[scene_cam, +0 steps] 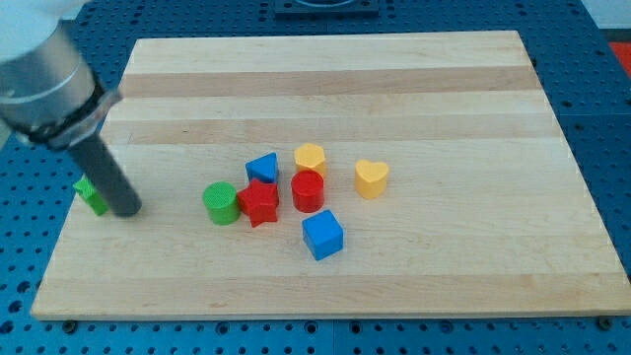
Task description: Move green star at center left of the board
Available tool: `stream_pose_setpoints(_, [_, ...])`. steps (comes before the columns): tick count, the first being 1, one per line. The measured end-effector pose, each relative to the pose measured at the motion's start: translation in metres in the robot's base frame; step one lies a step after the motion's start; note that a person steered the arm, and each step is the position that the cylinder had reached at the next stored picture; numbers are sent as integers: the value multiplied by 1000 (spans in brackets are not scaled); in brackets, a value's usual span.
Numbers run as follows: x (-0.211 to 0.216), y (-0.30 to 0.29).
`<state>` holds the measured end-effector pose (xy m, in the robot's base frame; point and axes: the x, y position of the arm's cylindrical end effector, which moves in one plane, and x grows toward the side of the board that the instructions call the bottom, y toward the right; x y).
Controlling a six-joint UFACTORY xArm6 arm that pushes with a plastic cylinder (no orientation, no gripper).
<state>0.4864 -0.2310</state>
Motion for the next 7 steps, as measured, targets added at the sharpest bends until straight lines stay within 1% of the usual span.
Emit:
stream_pose_setpoints(1, [-41, 7])
stream_pose_setpoints(2, [40, 59])
stream_pose_setpoints(3, [70, -12])
stream_pose_setpoints(4, [15, -24])
stream_pose_setpoints(5, [-42, -19])
stream_pose_setpoints(6, [-4, 36])
stream_pose_setpoints(7, [34, -14])
